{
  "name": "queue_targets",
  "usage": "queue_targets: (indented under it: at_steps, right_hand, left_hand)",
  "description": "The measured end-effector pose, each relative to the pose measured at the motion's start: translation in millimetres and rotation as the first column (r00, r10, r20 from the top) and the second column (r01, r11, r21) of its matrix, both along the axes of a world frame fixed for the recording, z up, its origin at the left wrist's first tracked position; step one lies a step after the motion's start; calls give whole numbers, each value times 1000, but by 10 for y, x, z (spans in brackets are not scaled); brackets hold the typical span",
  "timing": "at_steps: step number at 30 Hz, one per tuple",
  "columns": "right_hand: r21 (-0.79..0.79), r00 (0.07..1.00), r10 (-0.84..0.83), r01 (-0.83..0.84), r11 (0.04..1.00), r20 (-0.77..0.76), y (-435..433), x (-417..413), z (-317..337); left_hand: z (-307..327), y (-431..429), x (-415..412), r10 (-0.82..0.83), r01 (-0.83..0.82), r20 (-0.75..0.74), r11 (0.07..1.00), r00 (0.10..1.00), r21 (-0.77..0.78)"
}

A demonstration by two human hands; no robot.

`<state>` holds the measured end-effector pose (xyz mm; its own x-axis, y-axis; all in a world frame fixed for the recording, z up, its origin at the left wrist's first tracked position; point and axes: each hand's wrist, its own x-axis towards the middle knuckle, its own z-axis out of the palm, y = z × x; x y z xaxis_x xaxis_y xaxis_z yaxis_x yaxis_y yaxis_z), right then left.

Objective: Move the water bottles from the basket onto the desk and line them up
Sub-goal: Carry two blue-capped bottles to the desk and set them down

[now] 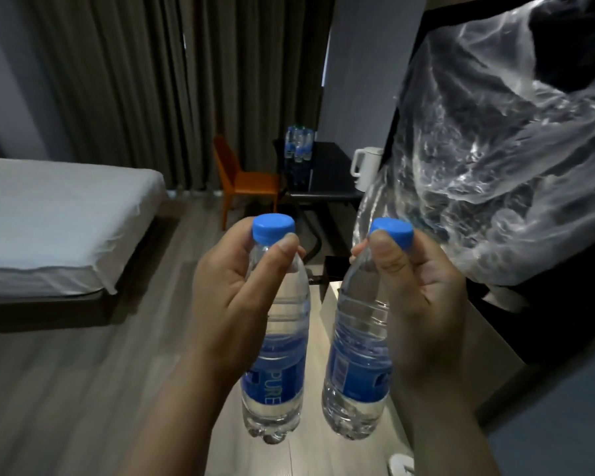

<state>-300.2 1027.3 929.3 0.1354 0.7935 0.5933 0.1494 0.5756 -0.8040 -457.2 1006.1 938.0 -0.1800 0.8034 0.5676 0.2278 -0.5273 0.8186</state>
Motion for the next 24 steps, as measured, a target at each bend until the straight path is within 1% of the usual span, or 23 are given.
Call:
queue_targets:
  at_steps: [5,10,18,24]
  right_hand:
    - [-6,998,55,-55,998,43,664,-225,-48]
    - [-26,994,109,-109,994,9,1422,-628,-74]
    - [-19,993,114,-113,993,19,2530,-1378,89]
    - [-52,994,107,-105,993,19,3262,-1660,72]
  left_hand:
    - [-81,595,-236,78,-78,11,997,997,-26]
    - [-119,1333,-624,107,-106,13,994,994,-19]
    - [44,2528,-1400,113,-113,-3,994,994,-6]
    - [3,3279,-1680,86,-86,0,996,996,-13]
